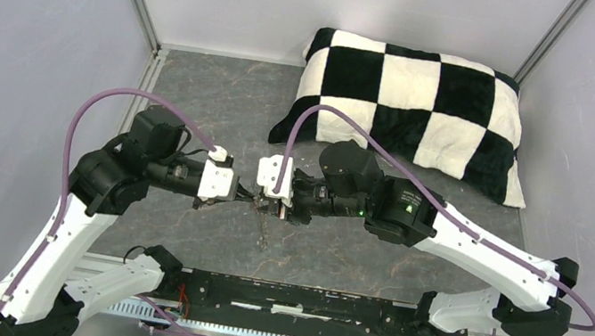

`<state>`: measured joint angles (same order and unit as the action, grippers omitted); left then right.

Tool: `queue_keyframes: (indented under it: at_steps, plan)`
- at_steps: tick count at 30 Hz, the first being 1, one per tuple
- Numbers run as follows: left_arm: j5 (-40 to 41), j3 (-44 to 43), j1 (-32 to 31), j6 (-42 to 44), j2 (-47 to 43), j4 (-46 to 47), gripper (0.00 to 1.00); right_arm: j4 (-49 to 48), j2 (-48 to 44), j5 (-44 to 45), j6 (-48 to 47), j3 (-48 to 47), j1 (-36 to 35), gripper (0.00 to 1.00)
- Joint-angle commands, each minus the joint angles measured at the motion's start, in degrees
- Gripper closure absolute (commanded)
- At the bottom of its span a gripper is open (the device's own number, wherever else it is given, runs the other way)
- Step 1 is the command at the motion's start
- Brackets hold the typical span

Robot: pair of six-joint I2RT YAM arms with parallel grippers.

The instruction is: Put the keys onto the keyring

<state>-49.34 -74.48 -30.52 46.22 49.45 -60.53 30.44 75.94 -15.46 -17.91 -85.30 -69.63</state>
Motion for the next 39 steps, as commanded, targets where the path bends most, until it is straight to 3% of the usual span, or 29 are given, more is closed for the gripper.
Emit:
queue_keyframes:
  at_steps: [1, 18, 22, 26, 28, 29, 31, 33, 39]
  plan:
    - [-0.3, -2.6, 0.0, 5.5, -0.9, -1.7, 0.98, 4.0, 0.8, -0.7, -2.5, -5.1, 0.2, 0.64]
    - [-1.3, -2.5, -0.1, 8.6, -2.1, -2.8, 0.98, 4.5, 4.6, -2.7, -1.2, -8.0, 0.1, 0.69]
    - [-1.4, -2.4, -0.1, 8.6, -2.3, -2.5, 0.98, 3.9, 5.4, -2.6, -0.3, -8.0, 0.1, 0.77]
    - [-1.6, -2.1, 0.0, 8.8, -2.7, -2.5, 0.98, 1.8, 5.2, -1.2, 0.1, -7.6, 0.1, 0.96]
    - [-1.9, -1.7, 0.0, 8.0, -2.9, -1.4, 0.98, -0.8, 4.2, -0.9, 0.8, -5.9, 0.2, 0.99]
    - [-2.1, -1.3, 0.0, 7.0, -3.2, -0.5, 0.95, -2.8, 3.4, -0.5, 1.3, -4.5, 0.2, 0.99]
    - [-1.9, -0.4, 0.0, 4.3, -3.9, 2.2, 0.72, -6.5, 1.4, -0.3, 1.9, -1.4, 0.1, 0.99]
    - [-1.4, 0.1, -0.1, 2.4, -4.7, 3.7, 0.61, -10.7, -1.6, 0.5, 2.6, 2.6, 0.3, 0.99]
    - [1.0, -1.0, 0.0, 2.9, -5.3, 2.2, 0.59, -27.3, -11.8, 1.0, 5.2, 16.3, 1.7, 0.99]
